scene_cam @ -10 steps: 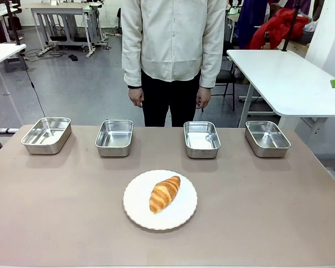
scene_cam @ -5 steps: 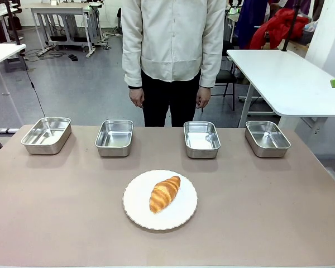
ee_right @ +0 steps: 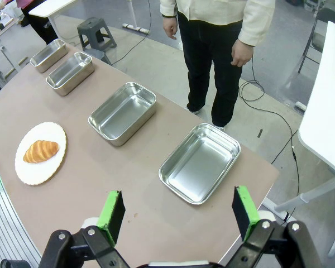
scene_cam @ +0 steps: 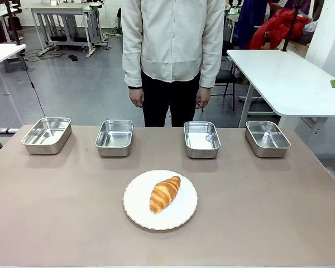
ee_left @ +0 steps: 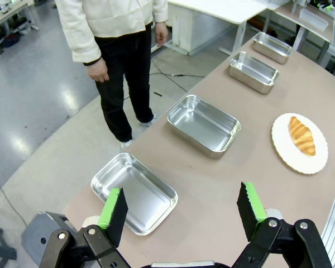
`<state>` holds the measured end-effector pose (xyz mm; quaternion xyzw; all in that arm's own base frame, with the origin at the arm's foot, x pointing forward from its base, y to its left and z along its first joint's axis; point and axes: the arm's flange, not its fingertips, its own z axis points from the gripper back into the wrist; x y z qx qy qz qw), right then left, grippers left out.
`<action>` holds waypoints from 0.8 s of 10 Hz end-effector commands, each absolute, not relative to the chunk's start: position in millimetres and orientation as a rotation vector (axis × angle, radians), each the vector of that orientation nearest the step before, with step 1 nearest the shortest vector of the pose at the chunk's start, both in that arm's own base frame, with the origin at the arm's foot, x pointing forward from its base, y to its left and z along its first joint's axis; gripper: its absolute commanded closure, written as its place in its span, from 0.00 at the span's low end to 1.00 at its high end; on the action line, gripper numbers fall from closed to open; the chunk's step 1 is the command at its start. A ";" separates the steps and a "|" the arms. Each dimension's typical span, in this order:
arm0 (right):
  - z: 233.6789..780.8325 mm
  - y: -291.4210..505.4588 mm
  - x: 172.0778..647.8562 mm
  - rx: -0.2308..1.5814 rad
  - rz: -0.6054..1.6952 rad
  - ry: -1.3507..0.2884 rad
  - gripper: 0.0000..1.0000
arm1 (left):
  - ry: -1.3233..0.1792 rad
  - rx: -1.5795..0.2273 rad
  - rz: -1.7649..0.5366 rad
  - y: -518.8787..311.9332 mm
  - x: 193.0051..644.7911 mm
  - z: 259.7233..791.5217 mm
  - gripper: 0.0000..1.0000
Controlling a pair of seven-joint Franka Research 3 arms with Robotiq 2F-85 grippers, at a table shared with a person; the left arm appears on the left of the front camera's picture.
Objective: Place the bread in the container.
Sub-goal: Place the Butter Roll into the Airtight Container indicated by the human.
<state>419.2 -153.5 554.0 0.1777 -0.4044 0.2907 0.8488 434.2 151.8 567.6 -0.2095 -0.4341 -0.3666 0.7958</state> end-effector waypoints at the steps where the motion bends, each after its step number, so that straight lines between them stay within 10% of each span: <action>1: 553.1 -154.0 419.5 0.382 0.617 -0.862 0.00 | -0.946 -0.452 -0.784 151.6 432.8 569.7 0.00; 8: 553.1 -154.0 419.5 0.382 0.617 -0.862 0.00 | -0.946 -0.452 -0.784 151.6 432.8 569.7 0.00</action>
